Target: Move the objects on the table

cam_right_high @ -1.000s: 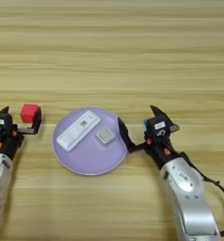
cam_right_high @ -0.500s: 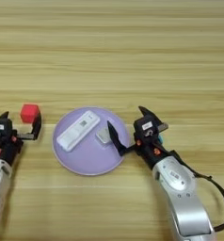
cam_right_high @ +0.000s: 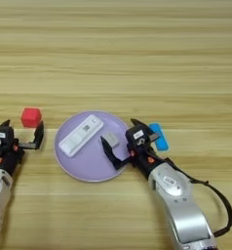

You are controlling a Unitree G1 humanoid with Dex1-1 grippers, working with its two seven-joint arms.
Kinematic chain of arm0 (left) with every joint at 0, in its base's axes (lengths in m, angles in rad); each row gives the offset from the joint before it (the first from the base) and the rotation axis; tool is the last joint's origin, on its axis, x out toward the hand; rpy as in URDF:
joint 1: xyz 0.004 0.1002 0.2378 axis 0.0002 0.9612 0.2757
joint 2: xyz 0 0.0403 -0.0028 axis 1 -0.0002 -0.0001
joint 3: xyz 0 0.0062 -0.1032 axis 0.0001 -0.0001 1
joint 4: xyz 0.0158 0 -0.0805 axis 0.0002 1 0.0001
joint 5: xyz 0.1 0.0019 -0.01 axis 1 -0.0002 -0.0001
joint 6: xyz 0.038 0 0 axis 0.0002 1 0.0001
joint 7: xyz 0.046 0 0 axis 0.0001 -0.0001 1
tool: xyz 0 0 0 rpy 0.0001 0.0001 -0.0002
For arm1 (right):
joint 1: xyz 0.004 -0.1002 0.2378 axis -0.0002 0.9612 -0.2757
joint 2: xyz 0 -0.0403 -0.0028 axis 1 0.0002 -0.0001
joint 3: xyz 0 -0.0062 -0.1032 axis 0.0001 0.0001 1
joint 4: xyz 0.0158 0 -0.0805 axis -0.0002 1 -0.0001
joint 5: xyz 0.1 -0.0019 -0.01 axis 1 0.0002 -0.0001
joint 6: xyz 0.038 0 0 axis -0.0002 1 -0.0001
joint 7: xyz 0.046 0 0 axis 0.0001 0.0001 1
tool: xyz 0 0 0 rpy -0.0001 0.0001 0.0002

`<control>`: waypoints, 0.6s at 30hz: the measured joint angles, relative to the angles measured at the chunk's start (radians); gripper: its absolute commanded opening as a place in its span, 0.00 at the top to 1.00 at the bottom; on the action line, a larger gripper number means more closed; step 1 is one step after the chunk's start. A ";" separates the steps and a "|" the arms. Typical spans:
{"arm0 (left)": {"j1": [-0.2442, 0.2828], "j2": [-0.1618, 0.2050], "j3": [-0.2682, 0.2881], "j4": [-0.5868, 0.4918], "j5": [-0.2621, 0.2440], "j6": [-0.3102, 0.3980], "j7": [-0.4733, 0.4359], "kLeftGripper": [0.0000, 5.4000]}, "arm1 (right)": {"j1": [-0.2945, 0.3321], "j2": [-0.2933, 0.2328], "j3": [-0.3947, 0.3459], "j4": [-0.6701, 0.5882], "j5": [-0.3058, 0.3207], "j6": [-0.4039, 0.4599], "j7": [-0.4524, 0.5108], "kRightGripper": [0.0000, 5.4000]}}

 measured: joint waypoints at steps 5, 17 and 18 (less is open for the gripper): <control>0.007 0.000 0.001 -0.012 0.000 0.003 0.001 0.00 | 0.005 -0.003 0.035 -0.044 -0.014 0.022 0.006 0.01; 0.029 -0.001 -0.002 -0.060 0.000 0.019 0.004 0.00 | 0.040 -0.029 0.066 -0.101 -0.026 0.079 0.020 0.01; 0.030 -0.001 -0.002 -0.060 0.000 0.019 0.004 0.00 | 0.040 -0.029 0.067 -0.100 -0.026 0.080 0.020 0.01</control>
